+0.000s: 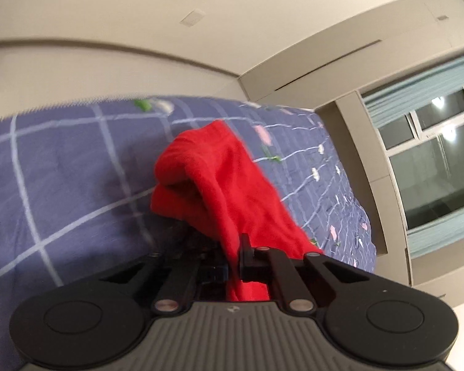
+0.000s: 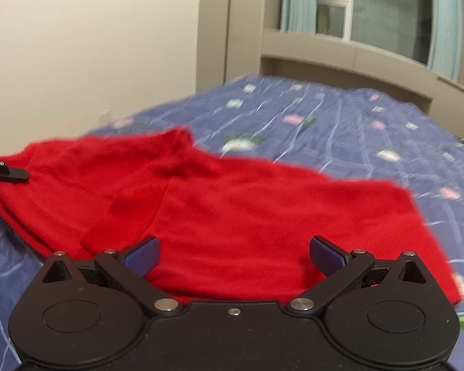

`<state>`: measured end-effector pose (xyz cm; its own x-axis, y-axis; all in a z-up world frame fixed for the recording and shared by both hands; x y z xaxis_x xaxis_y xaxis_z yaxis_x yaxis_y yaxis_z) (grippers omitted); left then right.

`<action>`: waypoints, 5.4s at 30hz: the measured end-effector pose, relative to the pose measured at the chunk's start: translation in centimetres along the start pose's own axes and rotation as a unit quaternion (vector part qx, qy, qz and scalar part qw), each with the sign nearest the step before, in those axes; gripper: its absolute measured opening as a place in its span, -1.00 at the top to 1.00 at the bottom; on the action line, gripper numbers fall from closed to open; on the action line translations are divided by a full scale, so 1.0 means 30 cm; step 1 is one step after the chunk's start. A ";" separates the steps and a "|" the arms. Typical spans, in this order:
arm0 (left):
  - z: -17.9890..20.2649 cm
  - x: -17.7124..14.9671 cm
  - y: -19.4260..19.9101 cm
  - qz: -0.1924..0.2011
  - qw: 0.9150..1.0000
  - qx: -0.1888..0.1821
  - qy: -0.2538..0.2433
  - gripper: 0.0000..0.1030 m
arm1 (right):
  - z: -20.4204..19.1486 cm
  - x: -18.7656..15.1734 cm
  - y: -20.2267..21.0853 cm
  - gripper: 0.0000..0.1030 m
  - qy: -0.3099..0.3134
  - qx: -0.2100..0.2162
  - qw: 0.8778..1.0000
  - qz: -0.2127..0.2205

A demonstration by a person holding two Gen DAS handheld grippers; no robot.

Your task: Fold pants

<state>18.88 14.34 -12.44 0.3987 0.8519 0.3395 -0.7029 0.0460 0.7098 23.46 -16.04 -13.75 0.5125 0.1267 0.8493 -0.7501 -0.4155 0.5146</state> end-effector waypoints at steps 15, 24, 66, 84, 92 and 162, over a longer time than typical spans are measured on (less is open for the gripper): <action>0.533 -0.105 0.158 0.105 0.960 -0.047 -0.256 0.93 | 0.317 -0.132 0.462 -0.99 -0.045 -0.082 0.995 0.016; 0.921 -0.632 0.171 0.043 0.787 -0.133 -0.601 0.93 | 0.441 -0.189 0.581 -0.99 -0.097 -0.113 0.987 0.053; 0.834 -0.980 0.097 -0.035 0.647 -0.114 -0.753 -0.98 | 0.614 -0.362 0.585 -0.99 -0.237 -0.161 0.957 0.034; 0.572 -0.455 0.025 -0.060 0.887 -0.025 -0.457 -0.99 | 0.623 -0.041 0.328 -0.99 -0.182 0.015 0.982 0.042; 0.509 -0.427 -0.073 -0.117 0.907 -0.024 -0.404 -0.68 | 0.747 0.067 0.085 -0.34 -0.215 0.062 0.975 0.003; 0.544 -0.501 -0.146 -0.031 0.888 0.120 -0.443 -0.98 | 0.639 -0.029 0.054 -0.99 -0.071 -0.110 0.991 -0.030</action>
<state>25.58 -7.18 -10.59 0.8141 0.1021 0.5716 -0.5595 -0.1252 0.8193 29.81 -34.08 -15.92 0.6005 0.0105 0.7995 -0.7816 -0.2031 0.5897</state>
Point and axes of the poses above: each gripper's, at about its wrist camera, not at the fingertips, and y roughly against the way its jaws point, z to its right, x to its top, the point moved 5 cm from there along -y, roughly the way its jaws point, and after that the axes turned 13 degrees about x, right-handed, at the moved point
